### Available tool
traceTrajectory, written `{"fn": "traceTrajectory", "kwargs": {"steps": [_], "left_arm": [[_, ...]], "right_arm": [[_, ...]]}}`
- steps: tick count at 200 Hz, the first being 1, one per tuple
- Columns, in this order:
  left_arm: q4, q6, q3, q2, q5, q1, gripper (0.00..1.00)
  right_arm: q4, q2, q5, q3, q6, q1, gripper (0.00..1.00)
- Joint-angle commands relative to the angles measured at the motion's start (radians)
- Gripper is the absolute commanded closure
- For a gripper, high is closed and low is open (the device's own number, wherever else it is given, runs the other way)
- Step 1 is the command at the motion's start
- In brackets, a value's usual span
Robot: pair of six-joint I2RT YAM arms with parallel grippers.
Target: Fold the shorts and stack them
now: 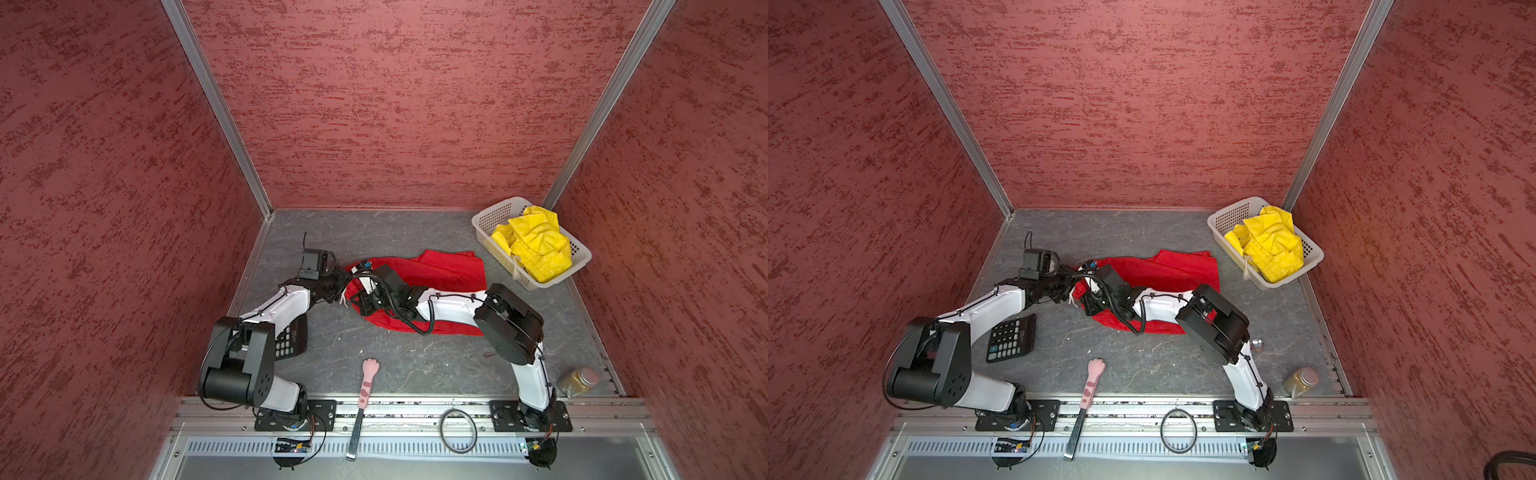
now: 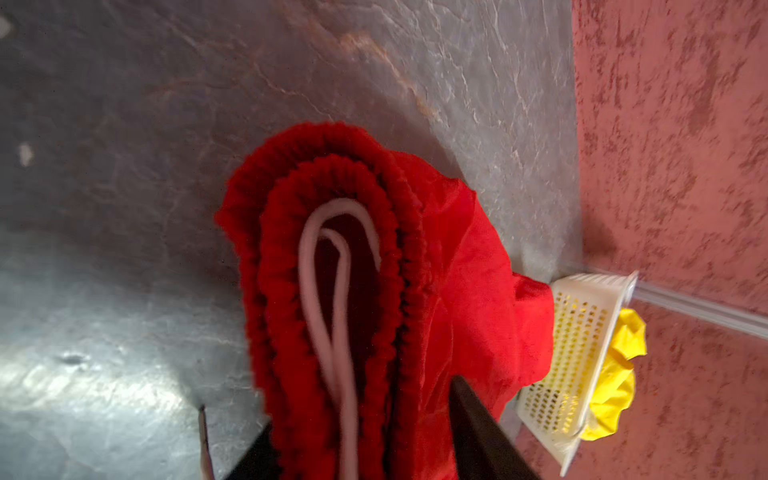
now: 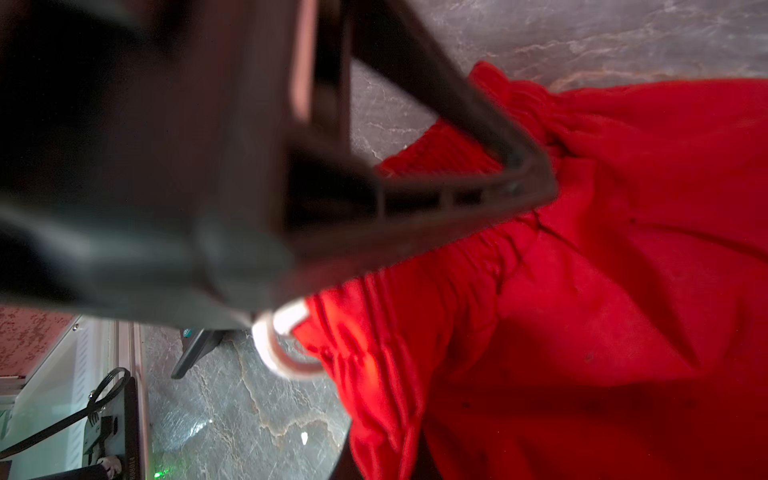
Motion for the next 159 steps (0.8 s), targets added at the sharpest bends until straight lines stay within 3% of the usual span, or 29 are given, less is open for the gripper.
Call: {"fn": "traceTrajectory", "kwargs": {"steps": [1,6,11,23,31,42,68,79,87,98,105,159], "left_arm": [[0.05,0.016,0.017,0.011,0.029,-0.011,0.85],[0.04,0.019,0.02,0.009,0.027,-0.01,0.92],[0.027,0.025,0.027,0.007,0.024,-0.01,0.97],[-0.03,0.049,0.049,0.0,0.01,-0.003,1.0],[-0.068,0.08,0.069,-0.004,0.007,0.006,1.0],[-0.136,0.127,0.104,-0.011,0.009,0.026,1.0],[-0.287,0.253,0.2,-0.028,-0.009,0.077,1.0],[-0.322,0.295,0.231,-0.038,-0.021,0.091,1.0],[-0.345,0.322,0.251,-0.043,-0.028,0.096,1.0],[-0.375,0.349,0.282,-0.045,-0.038,0.098,1.0],[-0.392,0.362,0.299,-0.046,-0.042,0.097,1.0],[-0.505,0.473,0.446,-0.041,-0.065,0.054,1.0]], "right_arm": [[0.052,-0.06,-0.01,-0.007,0.008,0.0,1.0],[0.051,-0.062,-0.012,-0.008,0.008,-0.002,1.0],[0.047,-0.065,-0.012,-0.009,0.01,-0.006,0.92],[0.027,-0.08,-0.02,-0.013,0.03,-0.017,0.54],[0.028,-0.103,-0.032,-0.036,0.053,-0.033,0.42],[0.044,-0.154,-0.046,-0.09,0.094,-0.063,0.35],[0.111,-0.309,-0.057,-0.284,0.158,-0.186,0.33],[0.091,-0.344,-0.051,-0.338,0.166,-0.24,0.4],[0.061,-0.355,-0.047,-0.36,0.164,-0.272,0.51],[0.018,-0.358,-0.036,-0.372,0.161,-0.299,0.85],[0.005,-0.357,-0.028,-0.379,0.157,-0.305,1.0],[-0.023,-0.18,-0.138,-0.246,0.2,-0.301,1.0]]}}
